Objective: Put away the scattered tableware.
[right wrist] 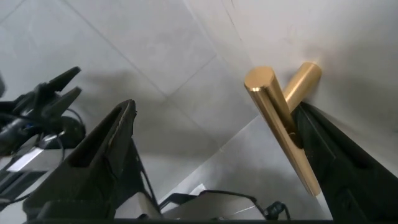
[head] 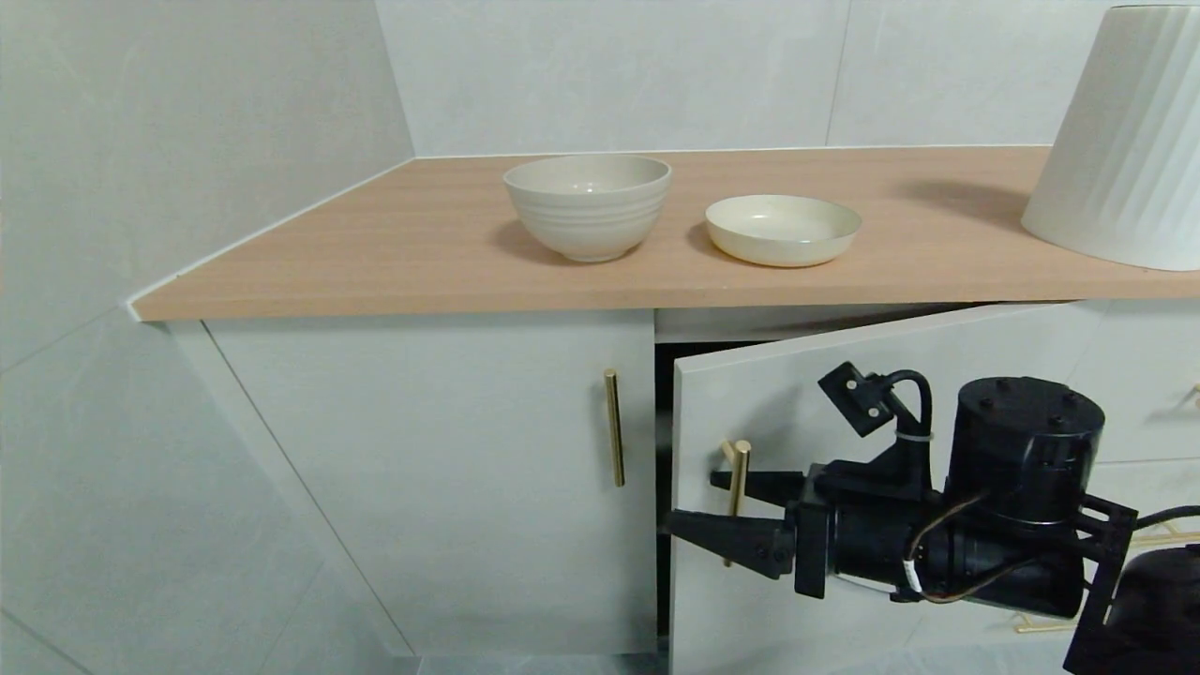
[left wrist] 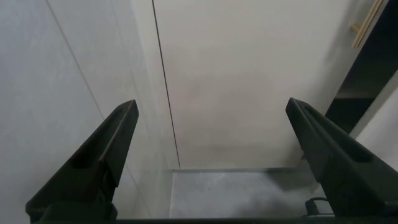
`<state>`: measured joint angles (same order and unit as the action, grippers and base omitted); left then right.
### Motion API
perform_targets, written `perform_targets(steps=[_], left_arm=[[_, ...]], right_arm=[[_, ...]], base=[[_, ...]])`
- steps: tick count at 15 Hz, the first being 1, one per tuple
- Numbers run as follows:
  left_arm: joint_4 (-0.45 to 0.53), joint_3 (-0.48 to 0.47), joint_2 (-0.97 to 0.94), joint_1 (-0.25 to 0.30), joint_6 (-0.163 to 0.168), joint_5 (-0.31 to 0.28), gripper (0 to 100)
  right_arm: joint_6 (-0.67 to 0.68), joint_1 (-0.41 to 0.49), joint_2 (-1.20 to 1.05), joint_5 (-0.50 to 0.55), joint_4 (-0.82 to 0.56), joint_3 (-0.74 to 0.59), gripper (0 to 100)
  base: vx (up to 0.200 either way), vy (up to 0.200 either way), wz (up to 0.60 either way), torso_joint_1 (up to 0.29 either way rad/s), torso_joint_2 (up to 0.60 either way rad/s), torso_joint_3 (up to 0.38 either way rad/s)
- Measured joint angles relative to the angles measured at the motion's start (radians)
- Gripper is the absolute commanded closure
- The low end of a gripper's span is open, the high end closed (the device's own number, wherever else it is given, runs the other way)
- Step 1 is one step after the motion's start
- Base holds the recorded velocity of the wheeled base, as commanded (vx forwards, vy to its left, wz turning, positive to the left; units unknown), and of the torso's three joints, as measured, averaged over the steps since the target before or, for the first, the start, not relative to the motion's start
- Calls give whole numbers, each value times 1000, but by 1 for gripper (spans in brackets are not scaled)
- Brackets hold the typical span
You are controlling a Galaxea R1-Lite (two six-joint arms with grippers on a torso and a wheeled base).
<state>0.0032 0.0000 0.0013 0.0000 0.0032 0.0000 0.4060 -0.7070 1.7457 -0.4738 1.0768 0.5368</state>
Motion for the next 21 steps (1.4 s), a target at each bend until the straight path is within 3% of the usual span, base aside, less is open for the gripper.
perform_targets(steps=[5, 11, 16, 21], left_arm=[[0, 0, 0, 0, -1, 0, 0], [-19, -31, 0, 0, -2, -10, 0], [59, -192, 68, 0, 0, -163, 0], [92, -466, 460, -8, 0, -369, 0]], right_arm=[[-5, -12, -66, -47, 5, -90, 0], [-3, -15, -77, -51, 0, -103, 0], [-3, -21, -78, -51, 2, -108, 0], [-4, -27, -82, -50, 2, -108, 0]], base=[[0, 0, 0, 0, 0, 0], [0, 0, 0, 0, 0, 0], [0, 0, 0, 0, 0, 0], [0, 0, 0, 0, 0, 0]])
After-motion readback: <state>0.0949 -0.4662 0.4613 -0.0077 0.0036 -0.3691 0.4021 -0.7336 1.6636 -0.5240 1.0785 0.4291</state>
